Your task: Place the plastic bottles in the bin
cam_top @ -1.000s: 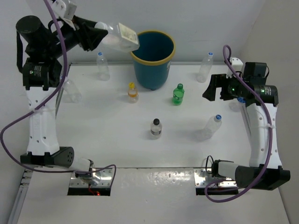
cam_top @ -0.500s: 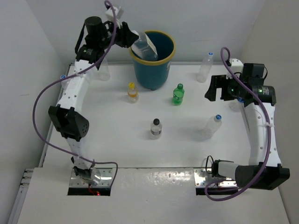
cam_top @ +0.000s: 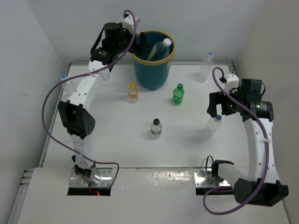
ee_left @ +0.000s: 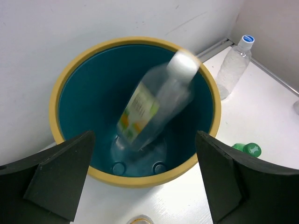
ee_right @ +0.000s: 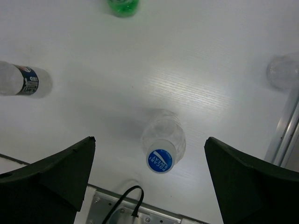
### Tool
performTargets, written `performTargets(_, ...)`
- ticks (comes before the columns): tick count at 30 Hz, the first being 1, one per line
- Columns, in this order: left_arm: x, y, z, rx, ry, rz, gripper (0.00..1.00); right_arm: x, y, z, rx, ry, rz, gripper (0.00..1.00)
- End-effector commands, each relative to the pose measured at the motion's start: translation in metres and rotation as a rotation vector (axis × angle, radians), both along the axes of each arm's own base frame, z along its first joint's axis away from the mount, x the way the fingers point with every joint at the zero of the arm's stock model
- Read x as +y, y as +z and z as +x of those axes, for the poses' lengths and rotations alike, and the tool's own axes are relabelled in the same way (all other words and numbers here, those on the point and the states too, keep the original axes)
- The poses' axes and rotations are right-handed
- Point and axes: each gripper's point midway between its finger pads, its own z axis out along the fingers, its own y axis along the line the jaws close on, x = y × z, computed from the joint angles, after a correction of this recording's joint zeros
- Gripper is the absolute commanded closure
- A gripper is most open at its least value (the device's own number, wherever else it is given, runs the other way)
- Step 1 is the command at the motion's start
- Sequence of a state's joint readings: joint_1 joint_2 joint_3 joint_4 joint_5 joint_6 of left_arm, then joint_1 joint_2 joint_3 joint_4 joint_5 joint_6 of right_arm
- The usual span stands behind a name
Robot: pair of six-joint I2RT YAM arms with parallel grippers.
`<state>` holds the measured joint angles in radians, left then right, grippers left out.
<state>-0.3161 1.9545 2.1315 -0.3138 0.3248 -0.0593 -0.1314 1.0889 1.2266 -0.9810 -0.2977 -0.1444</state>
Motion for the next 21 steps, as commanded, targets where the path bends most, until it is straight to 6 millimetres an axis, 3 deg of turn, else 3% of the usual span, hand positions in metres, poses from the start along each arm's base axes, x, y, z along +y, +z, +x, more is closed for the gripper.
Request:
performTargets(1,0.009,0.084,-0.034,-0.175,0.044,-0.041,0.05,-0.007,0.003,-0.008,-0.057,0.013,-0.055,0.01)
performTargets(5,0.019,0.104,-0.062,-0.203,0.043,-0.031,0.04,-0.011,-0.01,-0.021,-0.055,-0.022,-0.066,0.01)
performTargets(8,0.029,0.107,-0.083,-0.183,0.051,-0.012,0.04,-0.015,-0.019,-0.022,-0.028,-0.057,-0.068,0.01)
performTargets(10,0.035,0.099,-0.091,-0.164,0.063,0.006,0.04,-0.021,-0.026,-0.021,-0.024,-0.083,-0.089,0.01)
performTargets(11,0.04,0.109,-0.105,-0.184,0.064,-0.002,0.04,-0.022,-0.033,-0.023,-0.007,-0.095,-0.091,0.01)
performTargets(12,0.047,0.099,-0.105,-0.169,0.083,0.015,0.04,-0.023,-0.036,-0.02,-0.009,-0.103,-0.094,0.02)
performTargets(15,0.057,0.099,-0.117,-0.169,0.101,0.017,0.04,-0.024,-0.049,-0.016,-0.007,-0.118,-0.082,0.04)
performTargets(19,0.071,0.088,-0.129,-0.15,0.12,0.026,0.04,-0.025,-0.056,-0.009,-0.013,-0.139,-0.074,0.17)
performTargets(21,0.077,0.089,-0.135,-0.154,0.131,0.025,0.04,-0.026,-0.058,-0.007,-0.01,-0.145,-0.074,0.33)
